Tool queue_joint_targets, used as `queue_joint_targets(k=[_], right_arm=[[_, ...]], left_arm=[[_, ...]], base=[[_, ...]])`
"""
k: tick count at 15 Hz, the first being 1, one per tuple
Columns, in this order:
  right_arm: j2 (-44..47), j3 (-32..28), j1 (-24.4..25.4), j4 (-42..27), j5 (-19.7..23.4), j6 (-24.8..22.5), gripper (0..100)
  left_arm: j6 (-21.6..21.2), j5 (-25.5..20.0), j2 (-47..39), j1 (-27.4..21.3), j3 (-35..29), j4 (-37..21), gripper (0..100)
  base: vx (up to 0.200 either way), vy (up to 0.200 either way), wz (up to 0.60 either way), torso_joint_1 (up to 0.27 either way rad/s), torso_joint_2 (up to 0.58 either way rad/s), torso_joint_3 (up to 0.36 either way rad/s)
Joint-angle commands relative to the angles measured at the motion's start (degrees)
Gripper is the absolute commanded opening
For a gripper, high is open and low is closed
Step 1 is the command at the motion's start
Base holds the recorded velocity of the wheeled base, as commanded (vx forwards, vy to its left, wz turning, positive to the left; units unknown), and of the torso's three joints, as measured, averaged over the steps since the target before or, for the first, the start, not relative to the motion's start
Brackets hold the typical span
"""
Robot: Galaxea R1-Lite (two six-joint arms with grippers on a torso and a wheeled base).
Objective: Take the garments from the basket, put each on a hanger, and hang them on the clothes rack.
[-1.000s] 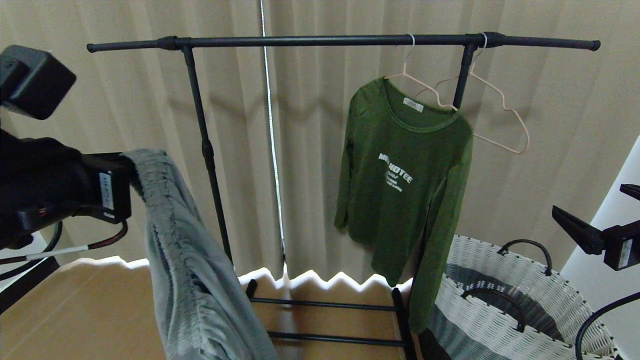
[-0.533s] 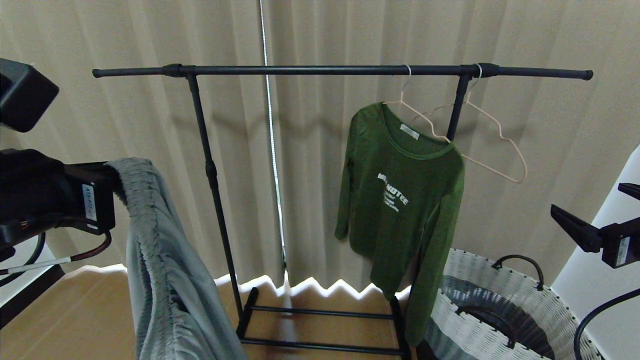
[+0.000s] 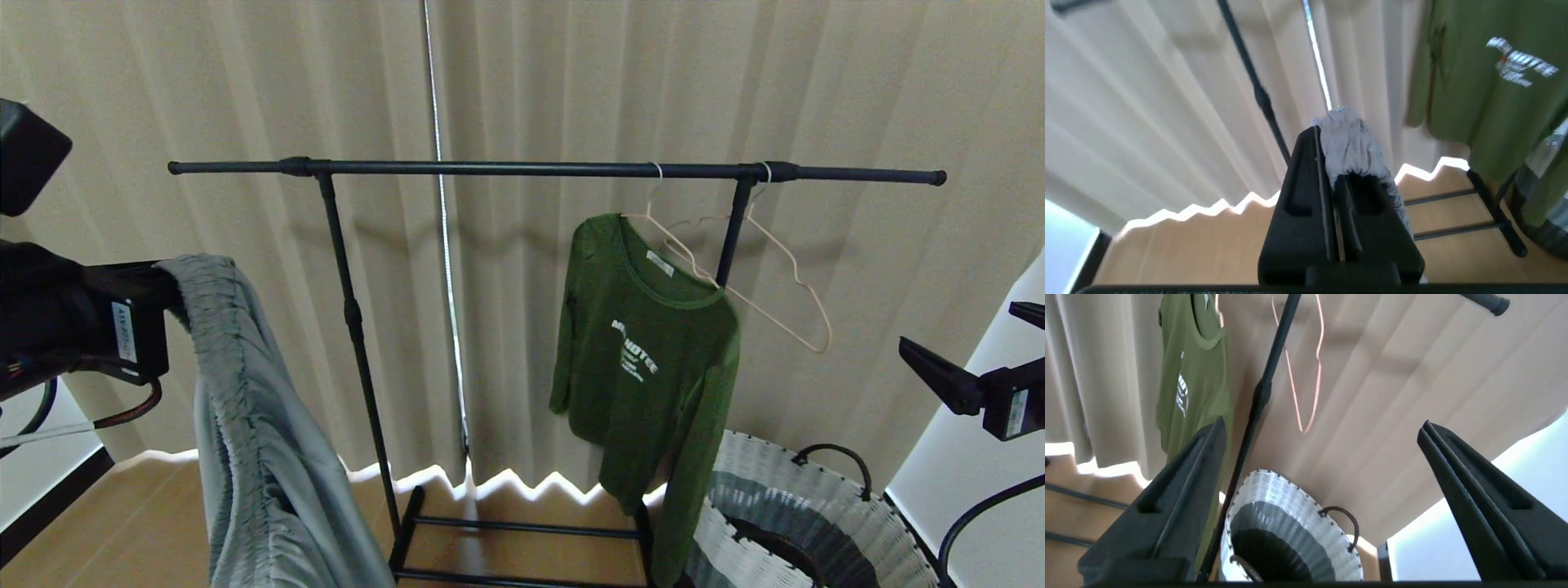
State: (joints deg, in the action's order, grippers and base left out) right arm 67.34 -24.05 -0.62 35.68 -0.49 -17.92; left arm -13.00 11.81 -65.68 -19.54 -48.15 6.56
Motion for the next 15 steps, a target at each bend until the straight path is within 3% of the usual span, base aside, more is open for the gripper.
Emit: queue_joint_targets(k=[1,9,15], right_arm=[[0.0,1.4,0.0,0.0,0.1,0.0,100],[0.7,1.1,0.0,-0.1,0.4,-0.1,100],[0.7,1.4,0.0,-0.2,0.4,-0.2,100]], left_arm=[[-0.6,-0.5,1.3,0.4,0.5,0.0,0],[-1.2,-0.5,2.8,1.4,1.8,0.2,0],[-1.4,-0.5,3.4,1.4,2.9,0.3,0]], base=[[0.0,0.0,0.0,0.193,-0.39,-0.207],[0.0,0.0,0.0,0.024,-0.05,-0.028],[0.0,-0.2,0.0,0.003,0.0,0.002]])
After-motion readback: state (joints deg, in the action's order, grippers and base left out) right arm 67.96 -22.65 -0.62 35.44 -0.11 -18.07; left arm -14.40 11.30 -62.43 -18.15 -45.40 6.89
